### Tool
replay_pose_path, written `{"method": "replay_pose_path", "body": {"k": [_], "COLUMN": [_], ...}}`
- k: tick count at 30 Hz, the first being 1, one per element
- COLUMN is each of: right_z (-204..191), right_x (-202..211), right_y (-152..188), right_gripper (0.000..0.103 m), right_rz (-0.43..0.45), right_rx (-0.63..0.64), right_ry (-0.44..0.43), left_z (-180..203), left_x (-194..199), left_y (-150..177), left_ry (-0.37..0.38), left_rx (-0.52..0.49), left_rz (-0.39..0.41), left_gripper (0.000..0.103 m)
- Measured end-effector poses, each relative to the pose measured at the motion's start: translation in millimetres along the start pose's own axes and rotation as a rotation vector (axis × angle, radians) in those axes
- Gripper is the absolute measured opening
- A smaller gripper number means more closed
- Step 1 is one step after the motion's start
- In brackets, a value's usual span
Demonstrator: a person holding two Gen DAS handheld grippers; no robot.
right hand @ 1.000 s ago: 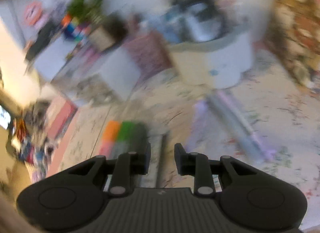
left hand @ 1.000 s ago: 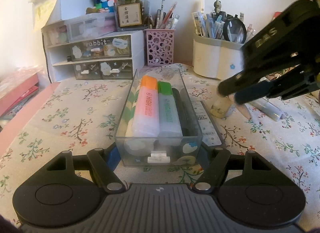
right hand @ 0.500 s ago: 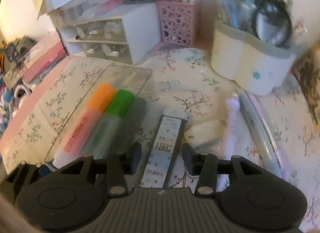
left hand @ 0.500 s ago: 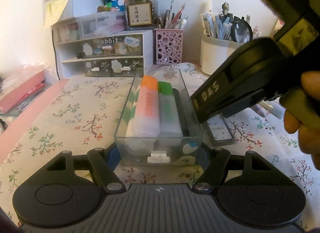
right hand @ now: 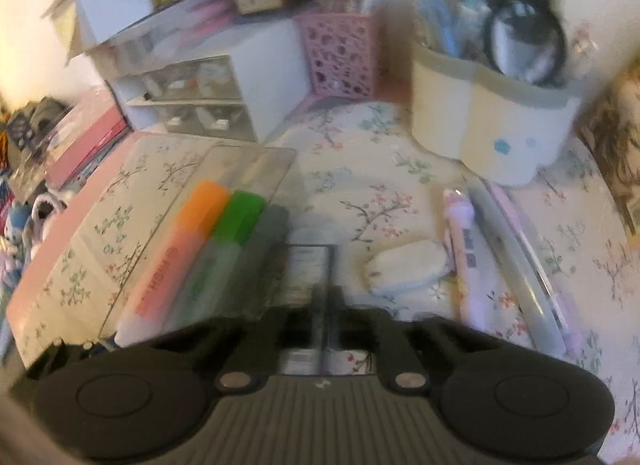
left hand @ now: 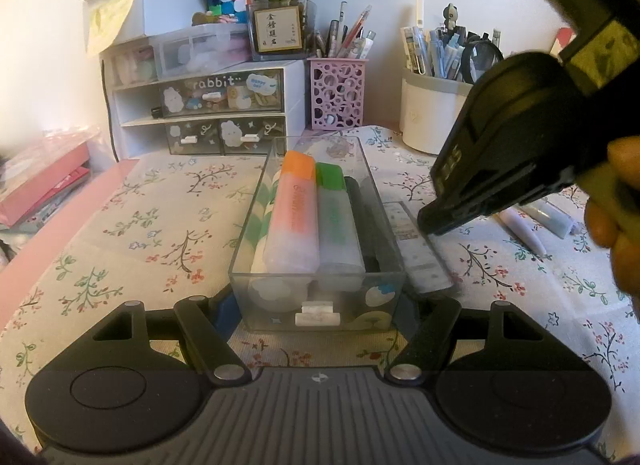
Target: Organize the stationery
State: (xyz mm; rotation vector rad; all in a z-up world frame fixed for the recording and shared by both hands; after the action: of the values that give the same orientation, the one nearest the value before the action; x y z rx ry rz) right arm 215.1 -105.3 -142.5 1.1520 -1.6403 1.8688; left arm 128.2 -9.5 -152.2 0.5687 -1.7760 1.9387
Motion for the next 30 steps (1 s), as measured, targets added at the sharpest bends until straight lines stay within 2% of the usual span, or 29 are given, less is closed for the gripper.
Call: {"method": "replay_pose_path", "body": {"k": [12, 15, 16, 20, 23, 26, 28, 30], "right_z": [5.6, 1.9, 0.9, -6.6, -15.1, -18.5, -22.8, -23.4], "right_x": [-3.6, -3.1, -3.0, -5.9, -10.7, -12.8, -13.1, -12.9], "right_y": [0.5, -2.0, -2.2, -3.3, -4.5, -5.6, -5.3, -5.4], "right_gripper": [0.002, 0.019, 0.019, 0.019, 0.02, 0.019, 0.013, 0.012], "right_rz": [-0.015, -0.008, -0.005, -0.01, -0.007, -0.006, -0.007, -0.006], "right_rx": [0.002, -0.005, -0.007, 0.0, 0.057, 0.066, 0.079, 0.077], "right_ry": [0.023, -0.01, -0.016, -0.033, -0.001, -0.008, -0.027, -0.026], "left_z": [-4.2, -6.4, -7.3, -10.0, -11.7, -14.1, -14.5, -14.3], "left_x": [2.3, 4.8, 5.6, 7.5, 8.2, 6.8, 7.2, 7.2], "left_y": [0.5, 1.8, 2.2, 2.9, 3.3, 2.6, 3.1, 3.5], "left_ry": [-0.012, -0.014, -0.016, -0.02, -0.023, -0.024, -0.025, -0.026], "left_rx": [0.021, 0.022, 0.022, 0.027, 0.026, 0.031, 0.032, 0.03], "left_rz": [0.001, 0.002, 0.003, 0.002, 0.007, 0.008, 0.011, 0.014], "left_gripper": [0.072, 0.072, 0.072, 0.072, 0.072, 0.072, 0.072, 0.072]}}
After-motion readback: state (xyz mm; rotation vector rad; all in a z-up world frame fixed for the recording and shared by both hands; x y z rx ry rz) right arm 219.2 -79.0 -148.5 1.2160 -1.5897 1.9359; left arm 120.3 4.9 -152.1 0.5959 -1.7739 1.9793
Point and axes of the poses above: each gripper's, at about its wrist camera, not at the fingertips, and x roughly against the way its jaws point, z to its right, y to its underside, the point moved 10 cm from there along -x, roughly the way its jaws point, and after that the axes turned 8 degrees about x, right-handed, at the moved point
